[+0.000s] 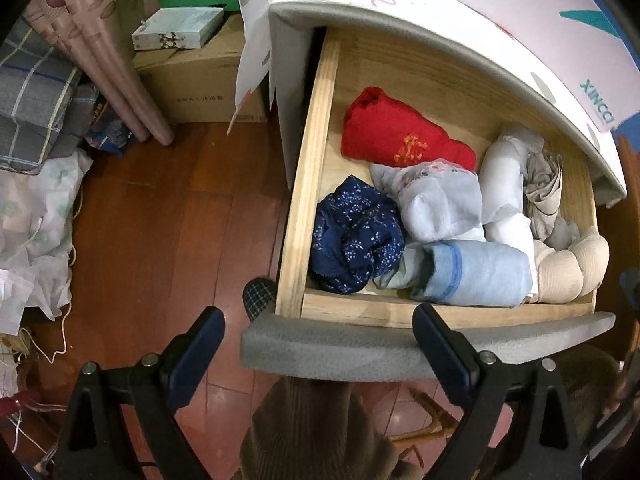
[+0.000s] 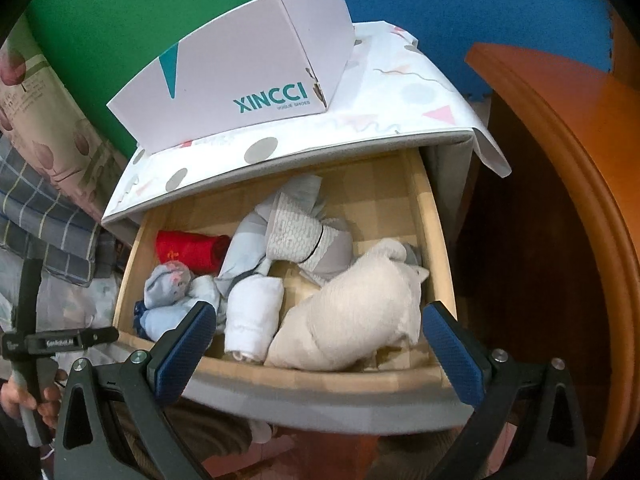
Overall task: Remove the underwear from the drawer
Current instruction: 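Lower the left tool to the light blue roll while the right nears cream underwear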
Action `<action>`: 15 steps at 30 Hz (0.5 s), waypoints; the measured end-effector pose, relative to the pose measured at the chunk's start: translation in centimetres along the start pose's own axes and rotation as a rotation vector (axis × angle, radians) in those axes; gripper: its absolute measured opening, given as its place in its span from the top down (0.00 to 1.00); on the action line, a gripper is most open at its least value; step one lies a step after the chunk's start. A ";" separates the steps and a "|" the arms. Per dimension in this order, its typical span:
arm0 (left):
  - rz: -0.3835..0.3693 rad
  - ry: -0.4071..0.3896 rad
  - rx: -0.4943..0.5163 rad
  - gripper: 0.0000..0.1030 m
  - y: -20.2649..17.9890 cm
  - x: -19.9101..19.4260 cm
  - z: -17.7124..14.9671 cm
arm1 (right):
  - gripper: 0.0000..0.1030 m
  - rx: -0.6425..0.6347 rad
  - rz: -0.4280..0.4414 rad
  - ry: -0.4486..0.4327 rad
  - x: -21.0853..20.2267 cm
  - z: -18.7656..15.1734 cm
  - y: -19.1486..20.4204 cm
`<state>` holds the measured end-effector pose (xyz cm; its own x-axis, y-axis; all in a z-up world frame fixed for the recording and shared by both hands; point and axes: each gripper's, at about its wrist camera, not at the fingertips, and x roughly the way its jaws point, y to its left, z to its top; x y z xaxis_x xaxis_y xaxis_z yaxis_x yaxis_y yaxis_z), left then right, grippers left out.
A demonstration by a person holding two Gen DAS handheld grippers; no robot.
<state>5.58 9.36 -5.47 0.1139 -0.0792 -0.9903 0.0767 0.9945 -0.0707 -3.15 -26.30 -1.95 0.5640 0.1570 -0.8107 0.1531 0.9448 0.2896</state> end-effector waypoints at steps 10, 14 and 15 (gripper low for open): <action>-0.032 -0.006 -0.035 0.05 0.5 -0.1 -0.6 | 0.01 0.021 0.006 0.124 1.5 0.6 -0.4; -0.031 -0.038 -0.042 0.07 0.8 -0.3 -0.5 | 0.01 0.032 -0.052 0.231 2.4 1.0 -0.4; -0.026 -0.048 -0.038 0.07 0.8 -0.5 -0.7 | 0.01 0.045 -0.047 0.261 2.7 1.0 -0.4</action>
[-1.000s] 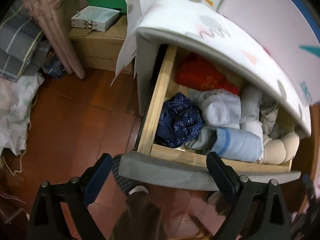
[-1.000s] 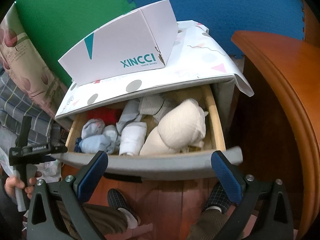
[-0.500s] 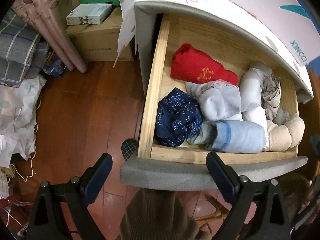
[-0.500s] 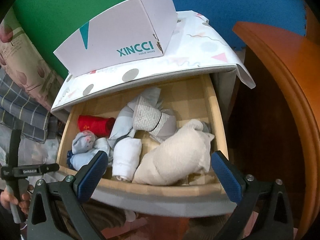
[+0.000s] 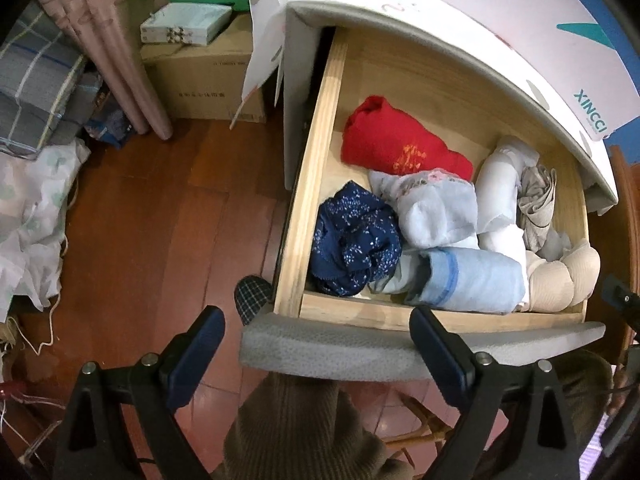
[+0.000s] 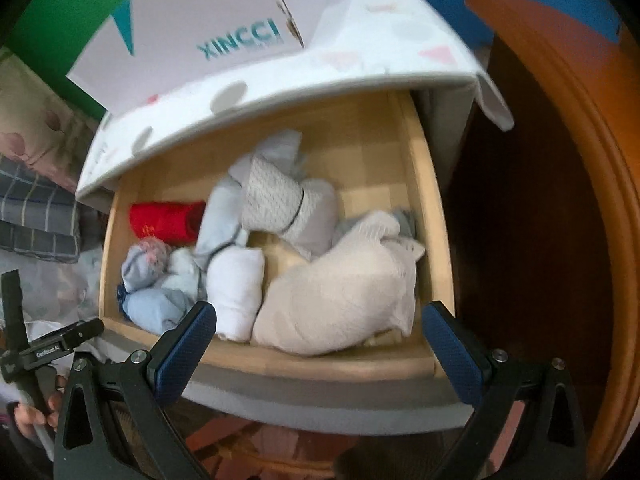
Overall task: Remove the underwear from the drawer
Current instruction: 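Lower the left tool to the light blue roll while the right nears cream underwear, then close the left tool on the blue roll while the right grasps cream mesh underwear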
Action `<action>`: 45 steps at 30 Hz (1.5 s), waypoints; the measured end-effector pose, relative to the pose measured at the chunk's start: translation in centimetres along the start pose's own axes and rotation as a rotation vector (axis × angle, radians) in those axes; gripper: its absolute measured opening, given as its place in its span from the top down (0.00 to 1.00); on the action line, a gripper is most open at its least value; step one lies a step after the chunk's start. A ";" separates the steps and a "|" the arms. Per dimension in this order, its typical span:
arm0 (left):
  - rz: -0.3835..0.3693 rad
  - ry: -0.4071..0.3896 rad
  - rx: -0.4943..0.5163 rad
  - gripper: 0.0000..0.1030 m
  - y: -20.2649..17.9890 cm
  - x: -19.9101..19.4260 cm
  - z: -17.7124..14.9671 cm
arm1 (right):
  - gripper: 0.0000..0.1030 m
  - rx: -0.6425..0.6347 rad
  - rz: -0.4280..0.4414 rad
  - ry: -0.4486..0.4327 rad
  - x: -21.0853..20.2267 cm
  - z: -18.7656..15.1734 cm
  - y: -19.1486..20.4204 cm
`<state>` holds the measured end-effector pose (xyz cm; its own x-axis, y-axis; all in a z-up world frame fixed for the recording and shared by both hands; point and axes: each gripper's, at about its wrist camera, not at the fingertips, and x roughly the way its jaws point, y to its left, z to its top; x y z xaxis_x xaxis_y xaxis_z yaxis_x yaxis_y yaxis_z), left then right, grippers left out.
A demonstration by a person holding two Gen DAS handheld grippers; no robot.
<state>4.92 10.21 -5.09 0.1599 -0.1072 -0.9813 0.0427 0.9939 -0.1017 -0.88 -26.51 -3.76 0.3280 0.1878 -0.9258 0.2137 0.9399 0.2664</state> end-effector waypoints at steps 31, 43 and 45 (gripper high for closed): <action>-0.168 -0.047 0.166 0.07 -7.9 -1.1 0.7 | 0.18 0.164 -0.156 0.231 8.3 2.2 1.1; -0.144 0.057 0.143 0.07 -10.6 1.8 0.9 | 0.36 0.067 -0.173 0.214 8.0 1.1 0.9; -0.137 0.056 0.137 0.07 -11.0 2.1 1.0 | 0.36 0.060 -0.169 0.211 7.8 1.0 0.6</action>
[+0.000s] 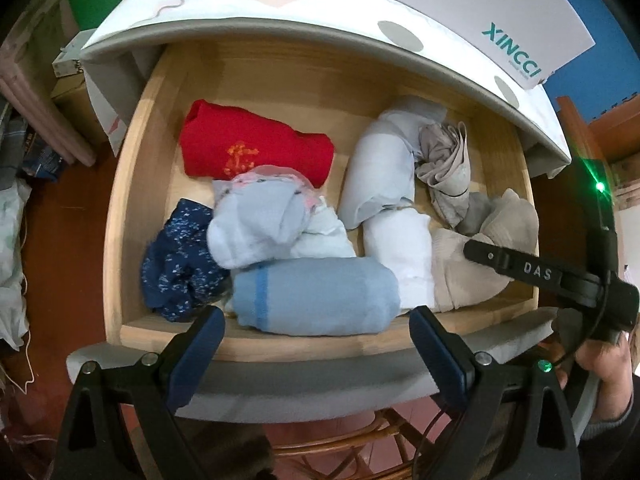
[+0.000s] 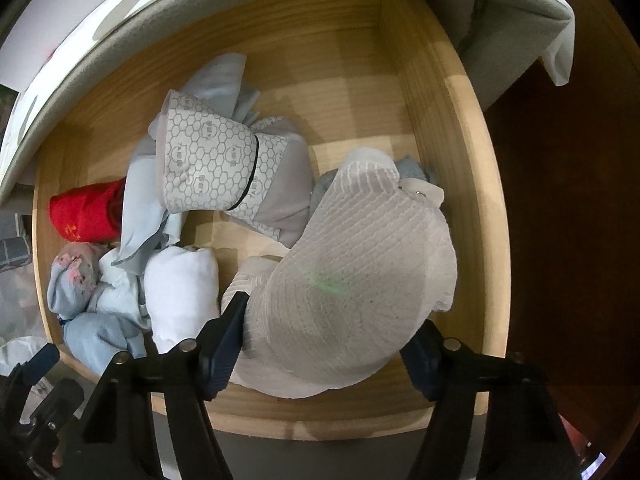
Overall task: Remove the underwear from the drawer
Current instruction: 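Close the left tool on the blue roll while the right grasps cream mesh underwear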
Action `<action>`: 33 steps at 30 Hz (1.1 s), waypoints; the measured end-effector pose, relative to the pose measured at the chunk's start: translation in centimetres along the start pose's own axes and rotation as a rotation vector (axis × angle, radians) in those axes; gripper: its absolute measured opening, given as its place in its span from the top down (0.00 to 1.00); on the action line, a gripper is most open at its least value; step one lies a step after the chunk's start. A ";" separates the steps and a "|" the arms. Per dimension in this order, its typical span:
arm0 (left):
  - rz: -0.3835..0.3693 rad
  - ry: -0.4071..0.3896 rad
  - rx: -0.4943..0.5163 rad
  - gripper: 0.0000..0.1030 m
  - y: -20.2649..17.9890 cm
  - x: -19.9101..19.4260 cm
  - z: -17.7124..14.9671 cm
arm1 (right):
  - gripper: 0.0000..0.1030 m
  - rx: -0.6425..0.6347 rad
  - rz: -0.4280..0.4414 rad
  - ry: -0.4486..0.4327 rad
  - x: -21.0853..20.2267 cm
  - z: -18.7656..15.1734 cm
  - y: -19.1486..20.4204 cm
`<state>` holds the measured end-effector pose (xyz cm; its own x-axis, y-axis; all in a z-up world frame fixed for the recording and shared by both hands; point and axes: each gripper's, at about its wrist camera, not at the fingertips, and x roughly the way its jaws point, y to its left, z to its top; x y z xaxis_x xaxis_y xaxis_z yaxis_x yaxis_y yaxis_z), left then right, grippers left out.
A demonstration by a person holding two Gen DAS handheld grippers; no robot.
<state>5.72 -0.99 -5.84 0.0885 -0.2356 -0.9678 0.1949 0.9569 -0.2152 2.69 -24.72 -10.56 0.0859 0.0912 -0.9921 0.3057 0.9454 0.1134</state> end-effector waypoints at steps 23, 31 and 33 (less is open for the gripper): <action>0.067 0.067 -0.060 0.22 -0.9 5.2 1.3 | 0.21 -0.019 -0.005 0.011 0.6 1.0 0.3; 0.029 0.026 -0.066 0.35 0.0 3.9 0.8 | 0.11 -0.031 -0.028 0.008 -0.1 1.6 -1.1; 0.031 0.010 -0.054 0.36 -0.5 3.3 0.3 | 0.11 -0.026 -0.035 0.020 0.2 1.6 -1.1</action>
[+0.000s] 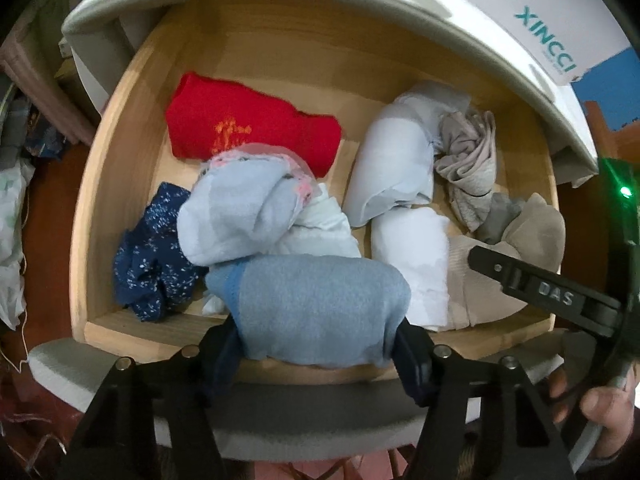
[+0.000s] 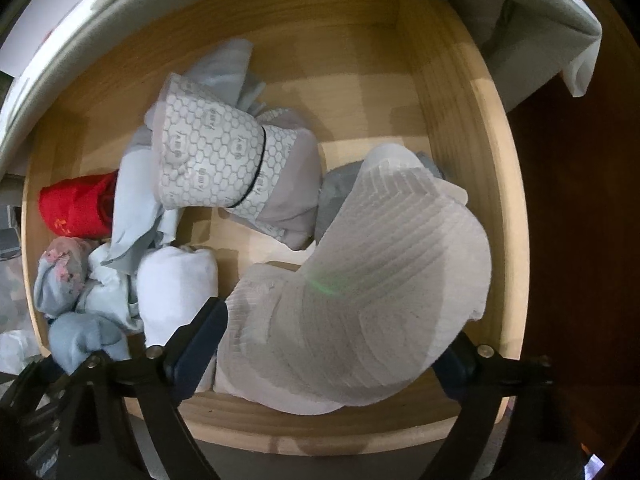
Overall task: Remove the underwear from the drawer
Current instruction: 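Close the left tool on the blue roll while the right grasps cream mesh underwear, then drop the blue roll in the box with the left tool while the right holds underwear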
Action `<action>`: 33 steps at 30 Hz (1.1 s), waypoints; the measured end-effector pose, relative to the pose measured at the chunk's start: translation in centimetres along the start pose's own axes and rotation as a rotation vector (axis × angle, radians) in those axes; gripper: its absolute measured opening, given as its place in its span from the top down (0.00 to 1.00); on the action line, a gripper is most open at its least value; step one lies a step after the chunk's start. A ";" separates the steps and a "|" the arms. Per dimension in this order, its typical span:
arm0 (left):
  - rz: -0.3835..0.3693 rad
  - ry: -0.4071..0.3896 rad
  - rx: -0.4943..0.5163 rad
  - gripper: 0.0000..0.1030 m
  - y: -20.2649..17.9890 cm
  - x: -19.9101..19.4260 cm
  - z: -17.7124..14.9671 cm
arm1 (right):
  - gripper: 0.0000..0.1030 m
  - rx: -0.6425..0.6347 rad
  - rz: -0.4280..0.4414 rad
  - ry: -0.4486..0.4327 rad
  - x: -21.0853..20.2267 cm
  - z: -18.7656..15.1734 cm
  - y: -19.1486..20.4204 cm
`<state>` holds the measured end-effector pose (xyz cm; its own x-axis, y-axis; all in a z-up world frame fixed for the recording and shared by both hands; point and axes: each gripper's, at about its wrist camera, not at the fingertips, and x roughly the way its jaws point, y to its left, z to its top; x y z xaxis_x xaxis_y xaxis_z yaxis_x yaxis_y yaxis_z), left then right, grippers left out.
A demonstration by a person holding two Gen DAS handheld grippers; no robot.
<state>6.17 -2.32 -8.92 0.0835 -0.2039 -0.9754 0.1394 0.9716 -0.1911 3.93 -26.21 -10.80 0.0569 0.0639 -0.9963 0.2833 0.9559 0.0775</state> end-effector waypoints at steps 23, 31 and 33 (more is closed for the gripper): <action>-0.071 -0.075 0.051 0.36 1.6 -6.7 -1.5 | 0.40 -0.071 -0.078 -0.067 -2.6 -1.8 -0.5; -0.069 -0.161 0.093 0.36 1.0 -10.3 -0.6 | 0.40 -0.104 -0.104 -0.065 -3.5 -2.2 -0.5; -0.056 -0.186 0.106 0.36 1.0 -11.3 -0.2 | 0.40 -0.103 -0.085 -0.061 -3.4 -2.2 -1.0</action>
<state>5.18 1.02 1.92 0.2515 -0.2857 -0.9247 0.2516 0.9419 -0.2225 1.38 -26.76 -7.52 0.0959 -0.0327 -0.9948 0.1901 0.9817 -0.0140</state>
